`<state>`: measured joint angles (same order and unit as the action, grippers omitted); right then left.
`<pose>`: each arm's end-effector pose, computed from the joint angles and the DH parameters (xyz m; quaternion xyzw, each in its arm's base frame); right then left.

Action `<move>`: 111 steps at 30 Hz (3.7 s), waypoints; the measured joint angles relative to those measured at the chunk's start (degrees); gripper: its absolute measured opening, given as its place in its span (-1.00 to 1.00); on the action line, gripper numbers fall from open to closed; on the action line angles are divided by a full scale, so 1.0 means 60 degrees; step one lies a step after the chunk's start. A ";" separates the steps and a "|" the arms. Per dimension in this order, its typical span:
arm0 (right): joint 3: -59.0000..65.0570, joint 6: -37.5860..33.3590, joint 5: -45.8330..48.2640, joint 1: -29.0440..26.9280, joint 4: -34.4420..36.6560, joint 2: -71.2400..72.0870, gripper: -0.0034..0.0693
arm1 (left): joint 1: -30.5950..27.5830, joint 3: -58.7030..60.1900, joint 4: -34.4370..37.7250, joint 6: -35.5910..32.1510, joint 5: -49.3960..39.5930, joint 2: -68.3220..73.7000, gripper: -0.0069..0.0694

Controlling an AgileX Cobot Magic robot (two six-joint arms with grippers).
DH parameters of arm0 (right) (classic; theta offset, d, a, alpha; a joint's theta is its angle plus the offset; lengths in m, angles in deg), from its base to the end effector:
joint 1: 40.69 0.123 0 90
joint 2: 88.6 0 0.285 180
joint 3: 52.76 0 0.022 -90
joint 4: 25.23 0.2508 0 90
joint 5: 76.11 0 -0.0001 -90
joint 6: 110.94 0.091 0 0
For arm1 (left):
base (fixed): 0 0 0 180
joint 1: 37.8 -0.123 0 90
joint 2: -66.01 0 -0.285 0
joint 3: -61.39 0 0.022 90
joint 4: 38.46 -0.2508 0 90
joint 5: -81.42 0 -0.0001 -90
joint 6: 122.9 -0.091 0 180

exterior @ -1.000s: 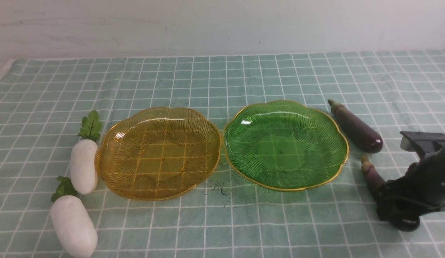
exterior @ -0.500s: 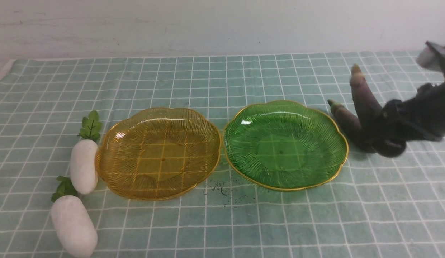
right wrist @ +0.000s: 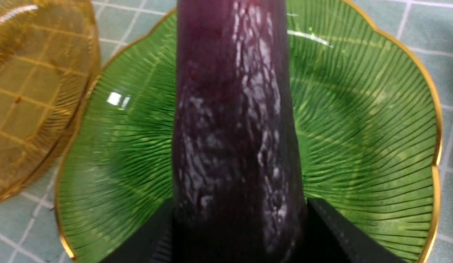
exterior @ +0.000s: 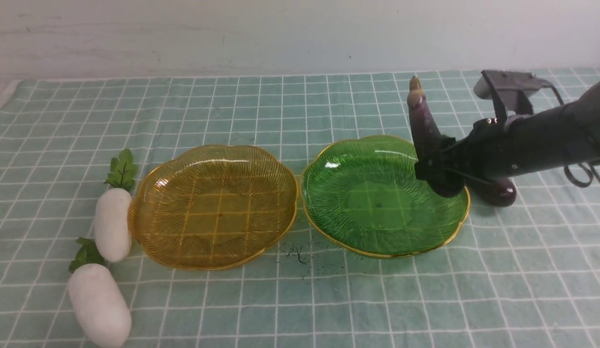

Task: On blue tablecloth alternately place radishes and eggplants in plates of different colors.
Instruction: 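Put the eggplants into the green plate, then pick up the white radish and place it in the left plate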

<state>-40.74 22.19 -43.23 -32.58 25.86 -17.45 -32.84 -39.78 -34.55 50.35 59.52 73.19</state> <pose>0.3591 0.0901 0.2171 -0.1399 0.9177 0.2247 0.2962 0.0521 -0.0068 0.1700 0.0644 0.8057 -0.0197 0.5885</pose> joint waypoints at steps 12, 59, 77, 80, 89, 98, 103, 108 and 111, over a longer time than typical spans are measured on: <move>-0.0547 0.0000 0.0576 -0.0119 -0.0321 -0.0525 0.61 | 0.0000 0.0000 0.0000 0.0000 0.0000 0.0000 -0.84; -0.1626 0.0252 -0.0318 -0.1758 -0.2651 -0.2603 0.15 | 0.0000 0.0000 0.0000 0.0000 0.0000 0.0000 -0.84; -0.1626 0.2818 0.3627 -0.1738 -0.1092 0.0349 0.15 | 0.0000 0.0000 0.0000 0.0000 0.0000 0.0000 -0.84; -0.1626 0.3074 0.3866 -0.1647 -0.1055 -0.0050 0.15 | 0.0000 0.0000 0.0000 0.0000 0.0000 0.0000 -0.84; -0.1626 0.3530 0.3814 -0.1573 -0.1218 -0.1317 0.15 | 0.0000 0.0000 0.0000 0.0000 0.0000 0.0000 -0.84; -0.1626 0.4026 0.4602 -0.1573 -0.1202 -0.1394 0.74 | 0.0000 0.0000 0.0000 0.0000 0.0000 0.0000 -0.84; -0.2322 0.4098 0.5927 -0.1573 -0.1537 -0.1412 0.72 | 0.0000 0.0000 0.0000 0.0000 0.0000 0.0000 -0.84; -0.2803 0.4700 0.6009 -0.1573 -0.2278 -0.1104 0.48 | 0.0000 0.0000 0.0000 0.0000 0.0000 0.0000 -0.84; -0.2777 0.5279 0.6078 -0.1573 -0.3203 -0.0641 0.23 | 0.0000 0.0000 0.0000 0.0000 0.0000 0.0000 -0.84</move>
<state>-57.40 53.87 -6.76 -42.02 6.65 -21.30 -32.84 -39.78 -34.55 50.35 59.52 73.19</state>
